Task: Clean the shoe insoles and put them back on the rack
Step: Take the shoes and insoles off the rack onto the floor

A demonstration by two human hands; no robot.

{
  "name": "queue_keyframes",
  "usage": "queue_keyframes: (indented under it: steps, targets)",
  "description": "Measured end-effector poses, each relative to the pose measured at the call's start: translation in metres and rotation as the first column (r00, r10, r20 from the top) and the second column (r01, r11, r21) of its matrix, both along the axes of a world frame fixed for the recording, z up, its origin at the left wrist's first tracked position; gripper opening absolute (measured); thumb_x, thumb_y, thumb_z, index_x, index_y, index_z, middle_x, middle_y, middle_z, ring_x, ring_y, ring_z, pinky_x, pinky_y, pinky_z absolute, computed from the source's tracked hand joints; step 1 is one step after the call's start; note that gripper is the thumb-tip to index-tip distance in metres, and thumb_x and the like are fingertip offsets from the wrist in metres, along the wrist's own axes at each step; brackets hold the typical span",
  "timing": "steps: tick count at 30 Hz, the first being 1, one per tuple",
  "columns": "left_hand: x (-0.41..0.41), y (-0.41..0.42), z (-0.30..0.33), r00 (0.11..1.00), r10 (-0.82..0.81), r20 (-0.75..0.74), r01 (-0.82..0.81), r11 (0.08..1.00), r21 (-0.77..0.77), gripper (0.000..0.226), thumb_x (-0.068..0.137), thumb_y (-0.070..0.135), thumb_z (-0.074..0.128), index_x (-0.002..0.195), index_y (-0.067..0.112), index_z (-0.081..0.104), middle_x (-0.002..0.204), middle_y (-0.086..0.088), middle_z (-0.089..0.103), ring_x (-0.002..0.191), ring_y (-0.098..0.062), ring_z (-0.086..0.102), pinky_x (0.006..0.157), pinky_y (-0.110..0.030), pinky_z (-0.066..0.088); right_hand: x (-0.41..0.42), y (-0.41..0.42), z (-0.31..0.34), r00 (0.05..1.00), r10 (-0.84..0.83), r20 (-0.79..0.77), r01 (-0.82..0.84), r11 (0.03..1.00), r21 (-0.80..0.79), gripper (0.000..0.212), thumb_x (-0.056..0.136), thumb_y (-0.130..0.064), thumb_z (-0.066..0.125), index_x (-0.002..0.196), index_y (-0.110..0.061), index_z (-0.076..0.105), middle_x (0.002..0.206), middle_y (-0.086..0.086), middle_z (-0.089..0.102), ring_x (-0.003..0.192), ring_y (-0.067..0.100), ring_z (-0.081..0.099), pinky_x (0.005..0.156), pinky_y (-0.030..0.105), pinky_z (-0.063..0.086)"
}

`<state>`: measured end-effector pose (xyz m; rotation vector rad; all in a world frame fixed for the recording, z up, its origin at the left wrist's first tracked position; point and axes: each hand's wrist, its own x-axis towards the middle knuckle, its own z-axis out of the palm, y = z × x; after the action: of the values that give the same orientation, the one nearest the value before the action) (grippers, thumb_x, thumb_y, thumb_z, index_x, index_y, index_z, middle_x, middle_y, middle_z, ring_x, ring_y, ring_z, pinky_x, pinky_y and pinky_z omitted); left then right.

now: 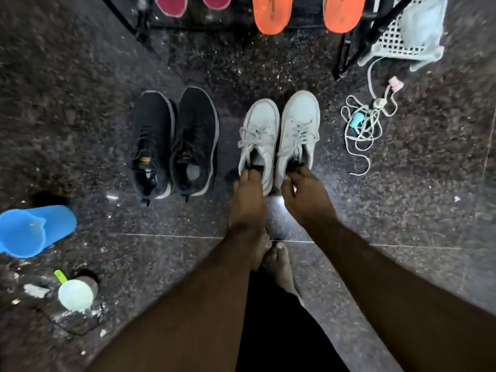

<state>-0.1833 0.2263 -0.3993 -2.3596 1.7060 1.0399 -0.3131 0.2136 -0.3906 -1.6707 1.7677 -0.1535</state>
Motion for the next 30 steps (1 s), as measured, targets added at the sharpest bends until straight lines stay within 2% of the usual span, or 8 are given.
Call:
queue_keyframes:
  steps: [4, 8, 11, 14, 19, 22, 25, 30]
  targets:
    - [0.002, -0.01, -0.048, 0.996, -0.053, -0.066, 0.051, 0.998, -0.037, 0.03, 0.093, -0.002, 0.047, 0.121, 0.004, 0.056, 0.13, -0.018, 0.053, 0.113, -0.04, 0.053, 0.091, -0.045, 0.041, -0.001, -0.017, -0.05, 0.998, 0.032, -0.046, -0.032, 0.999, 0.011, 0.046, 0.094, -0.035, 0.035, 0.093, -0.004, 0.069, 0.101, 0.018, 0.062, 0.084, 0.039, 0.062, 0.075, 0.042, 0.053]
    - [0.015, -0.004, -0.067, 0.99, -0.068, -0.124, 0.062, 0.997, -0.054, 0.018, 0.101, 0.015, 0.048, 0.111, 0.005, 0.059, 0.12, -0.019, 0.057, 0.101, -0.041, 0.06, 0.084, -0.048, 0.048, 0.005, -0.008, -0.062, 0.965, 0.233, -0.12, -0.234, 0.972, 0.002, 0.039, 0.1, -0.034, 0.037, 0.104, -0.009, 0.067, 0.11, 0.014, 0.059, 0.083, 0.038, 0.063, 0.068, 0.042, 0.054]
    - [0.028, -0.006, -0.053, 0.995, -0.094, 0.045, 0.102, 0.969, -0.223, 0.023, 0.105, 0.029, 0.043, 0.11, 0.013, 0.059, 0.115, -0.01, 0.06, 0.08, -0.039, 0.065, 0.062, -0.044, 0.044, 0.013, -0.004, -0.048, 0.936, 0.213, -0.281, -0.247, 0.965, -0.09, 0.035, 0.102, -0.039, 0.036, 0.106, -0.017, 0.063, 0.116, 0.005, 0.054, 0.074, 0.032, 0.064, 0.055, 0.037, 0.048]
    - [0.039, -0.027, -0.036, 0.976, -0.107, 0.188, 0.17, 0.917, -0.362, 0.027, 0.102, 0.037, 0.037, 0.106, 0.018, 0.056, 0.104, -0.008, 0.058, 0.063, -0.037, 0.062, 0.048, -0.037, 0.034, 0.025, -0.017, -0.029, 0.957, 0.126, -0.262, -0.183, 0.962, -0.204, 0.029, 0.102, -0.038, 0.04, 0.107, -0.016, 0.058, 0.112, 0.006, 0.049, 0.069, 0.031, 0.059, 0.048, 0.034, 0.042]
    - [0.049, -0.101, -0.024, 0.964, -0.121, 0.236, 0.235, 0.799, -0.553, 0.026, 0.104, 0.035, 0.04, 0.104, 0.016, 0.056, 0.105, -0.009, 0.057, 0.091, -0.031, 0.058, 0.051, -0.037, 0.03, 0.051, -0.072, -0.02, 0.982, 0.067, -0.177, -0.127, 0.925, -0.357, 0.027, 0.102, -0.036, 0.04, 0.108, -0.016, 0.057, 0.113, 0.006, 0.05, 0.073, 0.03, 0.057, 0.05, 0.033, 0.037]
    - [0.054, -0.137, -0.016, 0.977, -0.076, 0.198, 0.184, 0.767, -0.615, 0.025, 0.104, 0.033, 0.038, 0.11, 0.016, 0.054, 0.111, -0.006, 0.056, 0.1, -0.028, 0.054, 0.056, -0.038, 0.031, 0.062, -0.107, -0.024, 0.987, 0.028, -0.158, -0.101, 0.874, -0.475, 0.024, 0.101, -0.031, 0.043, 0.101, -0.013, 0.058, 0.107, 0.01, 0.052, 0.07, 0.031, 0.054, 0.049, 0.036, 0.033]
    - [0.062, -0.155, -0.026, 0.979, -0.037, 0.2, 0.166, 0.709, -0.685, 0.021, 0.102, 0.029, 0.041, 0.109, 0.015, 0.054, 0.109, -0.006, 0.057, 0.1, -0.028, 0.054, 0.054, -0.039, 0.036, 0.066, -0.127, -0.043, 0.988, 0.075, -0.137, -0.139, 0.825, -0.548, 0.024, 0.101, -0.03, 0.042, 0.097, -0.01, 0.054, 0.101, 0.014, 0.05, 0.067, 0.035, 0.052, 0.051, 0.043, 0.039]
    - [0.077, -0.183, -0.046, 0.948, -0.11, 0.298, 0.302, 0.604, -0.738, 0.027, 0.093, 0.03, 0.039, 0.105, 0.013, 0.057, 0.102, -0.009, 0.058, 0.092, -0.032, 0.056, 0.059, -0.042, 0.041, 0.067, -0.16, -0.076, 0.929, 0.24, -0.282, -0.362, 0.748, -0.556, 0.03, 0.101, -0.035, 0.038, 0.103, -0.011, 0.055, 0.102, 0.012, 0.049, 0.066, 0.037, 0.055, 0.053, 0.043, 0.039]
